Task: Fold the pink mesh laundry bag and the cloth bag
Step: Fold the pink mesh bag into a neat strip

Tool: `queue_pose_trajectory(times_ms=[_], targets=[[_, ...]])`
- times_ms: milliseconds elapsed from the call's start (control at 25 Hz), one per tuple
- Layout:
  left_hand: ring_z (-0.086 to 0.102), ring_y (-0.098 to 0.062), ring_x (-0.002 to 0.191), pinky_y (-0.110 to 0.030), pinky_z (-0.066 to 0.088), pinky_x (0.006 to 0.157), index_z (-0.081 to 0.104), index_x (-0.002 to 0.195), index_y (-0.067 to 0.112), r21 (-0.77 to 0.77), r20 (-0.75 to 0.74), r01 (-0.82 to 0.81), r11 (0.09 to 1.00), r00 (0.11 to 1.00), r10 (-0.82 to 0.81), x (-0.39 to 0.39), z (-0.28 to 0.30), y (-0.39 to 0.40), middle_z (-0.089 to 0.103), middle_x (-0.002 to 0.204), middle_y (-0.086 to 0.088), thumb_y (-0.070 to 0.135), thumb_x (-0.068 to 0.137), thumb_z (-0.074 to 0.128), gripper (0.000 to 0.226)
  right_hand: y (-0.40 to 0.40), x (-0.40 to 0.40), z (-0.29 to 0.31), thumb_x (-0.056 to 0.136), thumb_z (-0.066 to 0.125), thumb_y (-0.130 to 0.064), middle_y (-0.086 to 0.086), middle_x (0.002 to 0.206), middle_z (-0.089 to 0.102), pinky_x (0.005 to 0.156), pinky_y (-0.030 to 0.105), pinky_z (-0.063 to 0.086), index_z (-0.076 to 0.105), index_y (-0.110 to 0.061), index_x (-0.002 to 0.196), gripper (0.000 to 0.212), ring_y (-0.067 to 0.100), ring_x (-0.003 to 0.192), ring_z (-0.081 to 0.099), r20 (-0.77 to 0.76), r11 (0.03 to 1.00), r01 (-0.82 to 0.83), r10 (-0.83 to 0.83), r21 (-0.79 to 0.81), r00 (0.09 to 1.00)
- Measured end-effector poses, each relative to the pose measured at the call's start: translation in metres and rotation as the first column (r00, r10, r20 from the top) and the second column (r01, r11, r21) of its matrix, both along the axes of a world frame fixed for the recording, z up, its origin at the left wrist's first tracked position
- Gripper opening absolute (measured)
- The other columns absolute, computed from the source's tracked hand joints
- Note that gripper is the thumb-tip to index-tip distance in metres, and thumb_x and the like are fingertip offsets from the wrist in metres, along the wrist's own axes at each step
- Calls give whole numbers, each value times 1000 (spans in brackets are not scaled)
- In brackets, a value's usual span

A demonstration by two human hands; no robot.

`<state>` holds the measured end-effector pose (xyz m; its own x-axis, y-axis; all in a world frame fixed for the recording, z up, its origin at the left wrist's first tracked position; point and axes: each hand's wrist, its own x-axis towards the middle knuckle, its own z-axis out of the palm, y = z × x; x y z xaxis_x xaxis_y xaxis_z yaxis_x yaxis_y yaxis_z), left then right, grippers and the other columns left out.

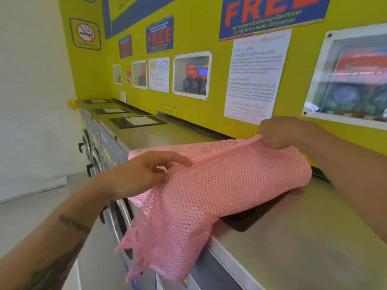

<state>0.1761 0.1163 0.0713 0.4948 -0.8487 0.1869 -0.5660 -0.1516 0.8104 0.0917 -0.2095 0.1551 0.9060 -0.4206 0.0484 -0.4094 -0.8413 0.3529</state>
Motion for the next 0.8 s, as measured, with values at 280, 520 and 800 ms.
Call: queue_pose_trajectory(times_ms=[280, 520, 800], targets=[[56, -47, 100, -44, 47, 83, 68, 116, 38, -28, 72, 0, 1000, 997, 2, 118, 12, 1, 55, 113, -17, -7, 90, 49, 55, 8, 113, 0, 88, 46, -18, 7, 108, 60, 102, 49, 32, 55, -18, 96, 12, 28, 96, 55, 79, 989, 66, -56, -135, 995], [59, -14, 98, -29, 48, 80, 62, 118, 47, 93, 366, -279, 956, 902, 228, 221, 21, -43, 53, 122, 4, 8, 88, 50, 51, -3, 204, -20, 85, 54, -22, 5, 100, 55, 109, 55, 28, 54, -17, 116, 31, 31, 107, 56, 123, 960, 205, -183, -193, 975], [19, -19, 147, -52, 8, 120, 33, 148, 38, 338, 528, -124, 933, 846, -79, 208, -58, -112, 23, 161, -1, 57, 96, 27, 56, 17, 217, -81, 83, 53, -25, 8, 113, 58, 84, 40, 45, 57, -18, 118, 36, 28, 99, 54, 273, 997, 31, -10, -73, 962]])
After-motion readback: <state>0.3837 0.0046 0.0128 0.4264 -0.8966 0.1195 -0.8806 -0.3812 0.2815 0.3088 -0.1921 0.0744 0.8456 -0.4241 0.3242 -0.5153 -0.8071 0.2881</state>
